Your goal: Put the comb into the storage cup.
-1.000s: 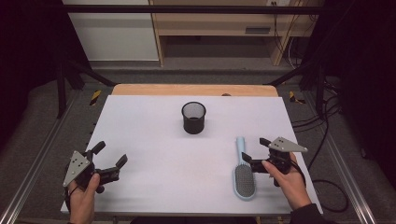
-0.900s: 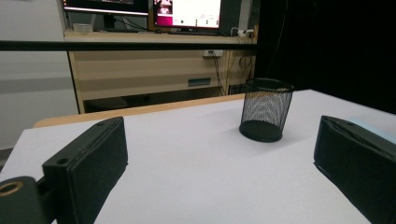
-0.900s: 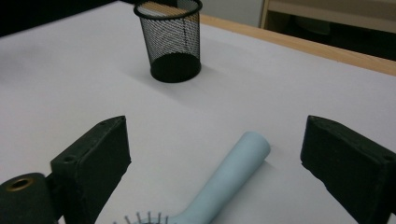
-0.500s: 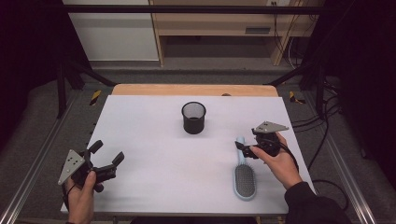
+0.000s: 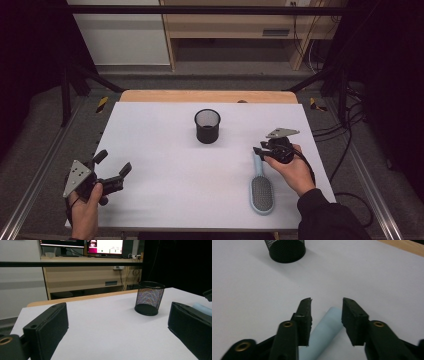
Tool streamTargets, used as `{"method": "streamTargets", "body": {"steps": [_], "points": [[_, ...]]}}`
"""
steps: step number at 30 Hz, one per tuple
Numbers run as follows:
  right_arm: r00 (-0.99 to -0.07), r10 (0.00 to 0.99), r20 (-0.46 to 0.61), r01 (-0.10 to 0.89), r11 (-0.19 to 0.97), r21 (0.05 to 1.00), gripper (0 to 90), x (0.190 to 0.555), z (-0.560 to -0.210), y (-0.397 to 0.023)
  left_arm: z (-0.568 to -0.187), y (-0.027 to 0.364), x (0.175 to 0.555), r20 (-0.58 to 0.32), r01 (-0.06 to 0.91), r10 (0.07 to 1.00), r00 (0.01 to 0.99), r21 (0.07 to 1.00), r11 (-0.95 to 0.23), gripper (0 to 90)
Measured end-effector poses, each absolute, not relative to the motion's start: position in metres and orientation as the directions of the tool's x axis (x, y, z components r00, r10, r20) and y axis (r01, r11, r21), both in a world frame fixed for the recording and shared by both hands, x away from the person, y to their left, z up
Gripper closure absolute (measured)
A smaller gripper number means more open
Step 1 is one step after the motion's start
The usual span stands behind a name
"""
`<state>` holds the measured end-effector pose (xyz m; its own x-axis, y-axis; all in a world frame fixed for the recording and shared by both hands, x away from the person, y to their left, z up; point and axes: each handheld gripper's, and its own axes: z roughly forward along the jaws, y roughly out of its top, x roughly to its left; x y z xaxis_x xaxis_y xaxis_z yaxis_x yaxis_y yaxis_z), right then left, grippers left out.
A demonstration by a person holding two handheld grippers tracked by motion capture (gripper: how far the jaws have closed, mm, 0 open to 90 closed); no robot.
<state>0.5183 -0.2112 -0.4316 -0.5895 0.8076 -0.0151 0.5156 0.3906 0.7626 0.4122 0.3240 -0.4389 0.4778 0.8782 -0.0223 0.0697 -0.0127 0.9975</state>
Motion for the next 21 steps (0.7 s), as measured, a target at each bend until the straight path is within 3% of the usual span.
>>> {"method": "streamTargets", "body": {"steps": [8,21], "points": [[-0.627,0.778,-0.042,0.481,0.429,0.764,85.5,0.518,-0.434,-0.208,-0.440,0.320,0.411,-0.007,0.073,0.876,0.483,0.997,-0.033,2.9],[-0.673,0.733,-0.098,0.445,0.507,0.738,90.0,0.521,-0.446,-0.196,-0.443,0.316,0.416,0.000,0.088,0.870,0.492,0.995,-0.050,2.8]]}}
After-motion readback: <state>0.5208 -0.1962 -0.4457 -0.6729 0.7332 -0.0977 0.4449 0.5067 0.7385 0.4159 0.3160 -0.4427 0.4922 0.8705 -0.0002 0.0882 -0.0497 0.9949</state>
